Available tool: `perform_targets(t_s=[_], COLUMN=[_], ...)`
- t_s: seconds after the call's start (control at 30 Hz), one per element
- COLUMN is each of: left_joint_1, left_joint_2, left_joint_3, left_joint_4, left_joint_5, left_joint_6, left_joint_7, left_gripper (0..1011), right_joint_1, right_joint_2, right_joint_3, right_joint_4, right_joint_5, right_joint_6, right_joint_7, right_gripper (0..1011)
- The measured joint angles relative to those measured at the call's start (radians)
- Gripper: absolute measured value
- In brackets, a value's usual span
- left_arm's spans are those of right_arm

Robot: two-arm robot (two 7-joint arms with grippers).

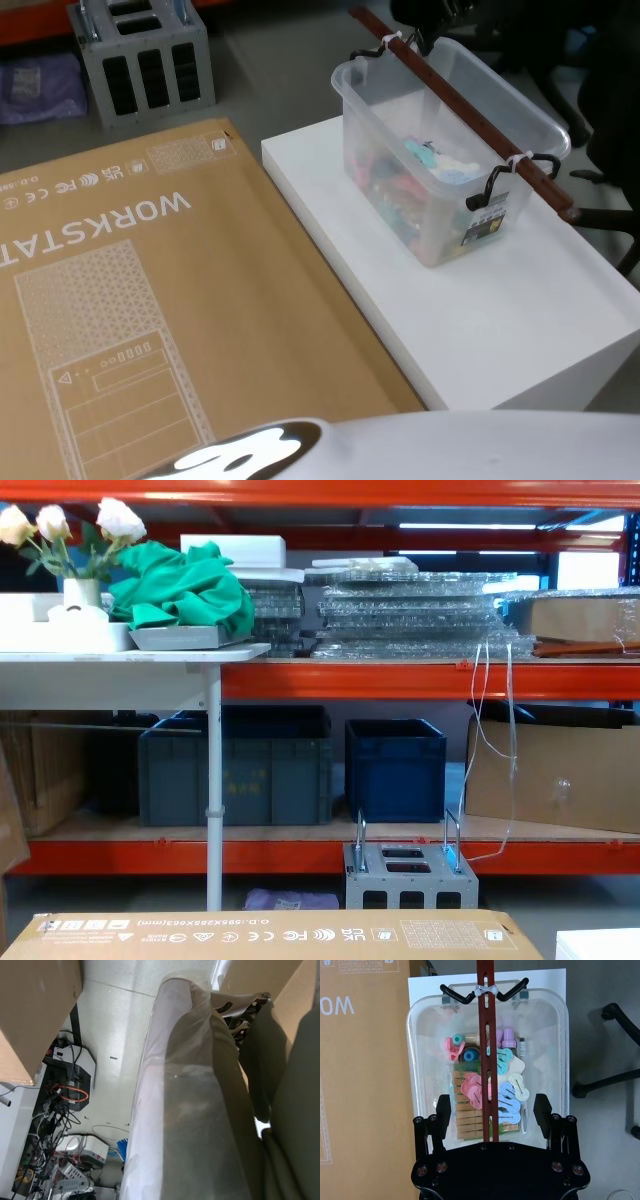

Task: Use one hand to grasp the basket and place it at the designated location.

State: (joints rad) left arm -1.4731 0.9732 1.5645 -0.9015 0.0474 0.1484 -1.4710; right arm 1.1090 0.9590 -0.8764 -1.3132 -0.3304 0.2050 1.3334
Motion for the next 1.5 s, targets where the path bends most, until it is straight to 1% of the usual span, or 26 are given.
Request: perform_targets(t_s=[1.5], left_joint_1=[0.000], left_joint_2=[0.000], left_joint_3=[0.000], left_joint_4=[0.000], left_joint_5=[0.000], left_joint_6=[0.000], left_joint_7=[0.000], left_gripper=[0], right_joint_1=[0.000], right_joint_2=[0.000], right_joint_3=[0.000], right_joint_4=[0.000], right_joint_5=[0.000], right_joint_6=[0.000], right_joint_7=[0.000], right_gripper=[1000])
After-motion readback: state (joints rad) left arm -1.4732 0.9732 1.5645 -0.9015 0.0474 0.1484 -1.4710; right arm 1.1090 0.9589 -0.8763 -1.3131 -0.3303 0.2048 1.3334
